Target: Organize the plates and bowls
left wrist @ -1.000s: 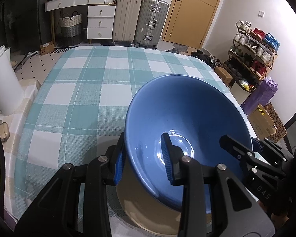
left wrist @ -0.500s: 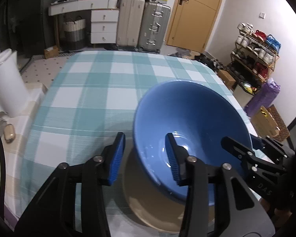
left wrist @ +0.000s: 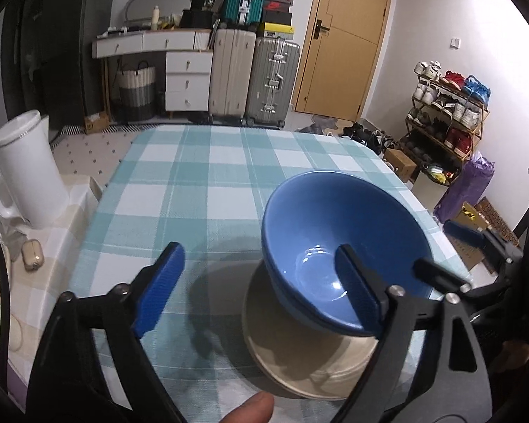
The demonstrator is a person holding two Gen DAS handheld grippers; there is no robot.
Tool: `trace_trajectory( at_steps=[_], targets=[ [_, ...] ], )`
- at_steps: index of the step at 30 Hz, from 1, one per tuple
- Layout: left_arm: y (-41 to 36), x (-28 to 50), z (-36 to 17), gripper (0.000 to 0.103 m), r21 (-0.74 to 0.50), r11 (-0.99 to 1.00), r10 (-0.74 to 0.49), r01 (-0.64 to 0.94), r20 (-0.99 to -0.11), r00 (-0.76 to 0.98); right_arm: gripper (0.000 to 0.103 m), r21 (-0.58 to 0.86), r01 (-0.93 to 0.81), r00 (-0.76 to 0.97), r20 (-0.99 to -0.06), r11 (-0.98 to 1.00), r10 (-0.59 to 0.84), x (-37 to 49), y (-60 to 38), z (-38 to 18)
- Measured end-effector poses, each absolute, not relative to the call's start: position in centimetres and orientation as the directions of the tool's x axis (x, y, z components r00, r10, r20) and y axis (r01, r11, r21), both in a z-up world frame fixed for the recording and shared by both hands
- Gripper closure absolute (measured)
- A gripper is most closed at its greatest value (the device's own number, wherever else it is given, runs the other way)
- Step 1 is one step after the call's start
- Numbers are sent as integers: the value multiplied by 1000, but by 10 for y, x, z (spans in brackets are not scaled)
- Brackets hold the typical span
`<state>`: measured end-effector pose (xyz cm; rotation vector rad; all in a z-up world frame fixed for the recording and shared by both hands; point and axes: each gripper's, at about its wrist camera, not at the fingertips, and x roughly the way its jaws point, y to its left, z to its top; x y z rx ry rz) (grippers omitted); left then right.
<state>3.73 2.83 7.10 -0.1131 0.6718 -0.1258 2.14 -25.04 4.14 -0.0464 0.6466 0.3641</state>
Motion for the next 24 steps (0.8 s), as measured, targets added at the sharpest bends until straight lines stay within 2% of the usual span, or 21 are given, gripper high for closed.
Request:
trace_trajectory(
  at_steps=[1,11,17,24],
  targets=[
    [28,34,72,1,-135,987,-147,81,-609,780,1,82,-352,742,-582,932,331,19,-254,43],
    [39,-4,71,1,-108,988,-154,114,-519,841,1,99,-426,770,-481,899,418,-5,-271,53],
    [48,-14,60,1,-110,987,-155,116,-500,852,1,62,-443,779,-468,895,418,-12,-274,46],
    [58,-24,48,1,-79,990,-139,116,-454,880,1,96,-467,781,-422,879,460,-19,-285,38]
  ],
)
